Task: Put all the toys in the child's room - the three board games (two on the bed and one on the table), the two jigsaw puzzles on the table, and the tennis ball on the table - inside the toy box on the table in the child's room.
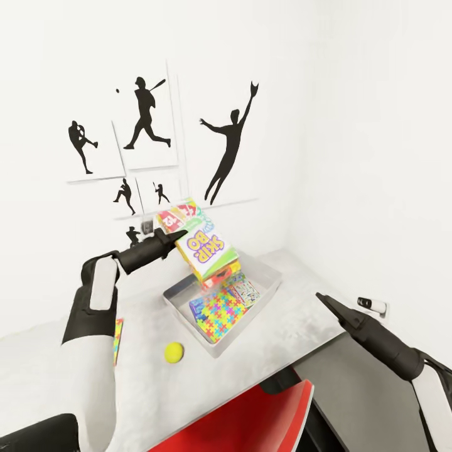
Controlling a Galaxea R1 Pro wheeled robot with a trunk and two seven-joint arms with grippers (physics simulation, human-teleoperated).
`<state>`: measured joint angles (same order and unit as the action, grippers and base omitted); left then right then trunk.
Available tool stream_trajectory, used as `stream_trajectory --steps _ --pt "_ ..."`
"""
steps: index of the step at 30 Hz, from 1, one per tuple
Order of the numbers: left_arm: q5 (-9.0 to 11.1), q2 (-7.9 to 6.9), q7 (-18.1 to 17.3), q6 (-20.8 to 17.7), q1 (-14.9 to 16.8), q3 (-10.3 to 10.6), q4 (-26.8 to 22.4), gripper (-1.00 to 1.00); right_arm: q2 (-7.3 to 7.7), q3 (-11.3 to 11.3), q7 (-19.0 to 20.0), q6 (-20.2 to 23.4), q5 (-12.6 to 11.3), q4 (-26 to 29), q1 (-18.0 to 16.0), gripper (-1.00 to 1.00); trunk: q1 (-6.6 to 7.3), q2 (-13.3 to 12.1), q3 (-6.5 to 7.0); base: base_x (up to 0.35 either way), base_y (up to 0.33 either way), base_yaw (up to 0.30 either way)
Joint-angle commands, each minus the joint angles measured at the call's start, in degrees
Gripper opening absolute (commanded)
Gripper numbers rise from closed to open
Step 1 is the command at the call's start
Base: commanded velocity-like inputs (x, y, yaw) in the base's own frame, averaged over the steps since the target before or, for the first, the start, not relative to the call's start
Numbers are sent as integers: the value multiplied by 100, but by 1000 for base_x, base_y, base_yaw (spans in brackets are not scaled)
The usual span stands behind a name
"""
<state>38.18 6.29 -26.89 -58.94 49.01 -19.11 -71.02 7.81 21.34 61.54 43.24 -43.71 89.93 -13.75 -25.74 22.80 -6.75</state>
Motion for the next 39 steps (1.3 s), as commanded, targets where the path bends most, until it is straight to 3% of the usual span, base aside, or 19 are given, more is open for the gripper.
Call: stream_trajectory --steps 1,4,7,10,15,17,18,20,22,23,24,25,27,29,33,34,35,38,39 --pt "-78 143 199 -14 -14 -63 -270 -100 1 5 4 35 -23 -4 -5 100 -4 12 -13 0 0 0" --pt "-21 370 994 0 -92 -100 -808 -100 1 11 7 35 -23 -9 -5 100 -4 12 -13 0 0 0" --pt "15 370 1380 3 -111 -48 -929 -100 1 13 7 33 -23 -10 -5 100 -4 12 -13 0 0 0" --pt "88 370 1539 3 -116 -12 -926 -100 -1 15 7 29 -23 -11 -5 100 -4 12 -13 0 0 0" --pt "720 370 1759 186 -210 7 -938 -100 0 11 7 30 -23 -11 -5 100 -4 12 -13 0 0 0" --pt "1074 370 2061 709 -438 119 -1023 -100 -3 11 7 28 -23 -11 -5 100 -4 12 -13 0 0 0" --pt "1140 370 2169 893 -508 201 -1046 -100 -4 10 7 28 -23 -11 -5 100 -4 12 -13 0 0 0" --pt "1290 370 2527 1580 -736 606 -1133 -100 -6 10 8 27 -25 -11 -5 100 -4 12 -13 0 0 0" --pt "1453 370 2880 2801 -1165 1280 -1249 -100 -7 15 8 27 -28 -11 -5 100 -4 12 -13 0 0 0" --pt "1503 370 2933 3143 -1284 1445 -1266 -100 -7 15 8 27 -29 -11 -5 100 -4 12 -13 0 0 0" --pt "1623 370 3007 3855 -1505 1785 -1291 -100 -7 17 8 27 -30 -11 -5 100 -4 12 -13 0 0 0" --pt "1693 370 3035 4199 -1597 1970 -1300 -100 -7 17 8 28 -30 -11 -5 100 -4 12 -13 0 0 0" --pt "1982 370 3130 5277 -1830 2757 -1321 -100 -7 18 8 32 -36 -11 -5 100 -4 12 -13 0 0 0" --pt "2209 370 3238 5801 -1921 3290 -1309 -100 -7 19 8 34 -39 -11 -5 100 -4 12 -13 0 0 0" --pt "2504 370 3514 6112 -1966 3615 -1291 -100 -6 28 13 35 -40 -11 -5 100 -4 12 -13 0 0 0" --pt "2645 370 3633 6173 -1972 3666 -1278 -100 -6 44 14 35 -42 -11 -5 100 -4 12 -13 0 0 0" --pt "2924 370 3829 6314 -1976 3761 -1252 -100 -7 72 15 35 -43 -11 -5 100 -4 12 -13 0 0 0" --pt "3304 370 4098 6698 -1960 4010 -1216 -100 -6 93 16 37 -41 -11 -5 100 -4 12 -13 0 0 0" --pt "3439 370 4241 6962 -1946 4187 -1180 -100 -7 98 16 39 -41 -11 -5 100 -4 12 -13 0 0 0"
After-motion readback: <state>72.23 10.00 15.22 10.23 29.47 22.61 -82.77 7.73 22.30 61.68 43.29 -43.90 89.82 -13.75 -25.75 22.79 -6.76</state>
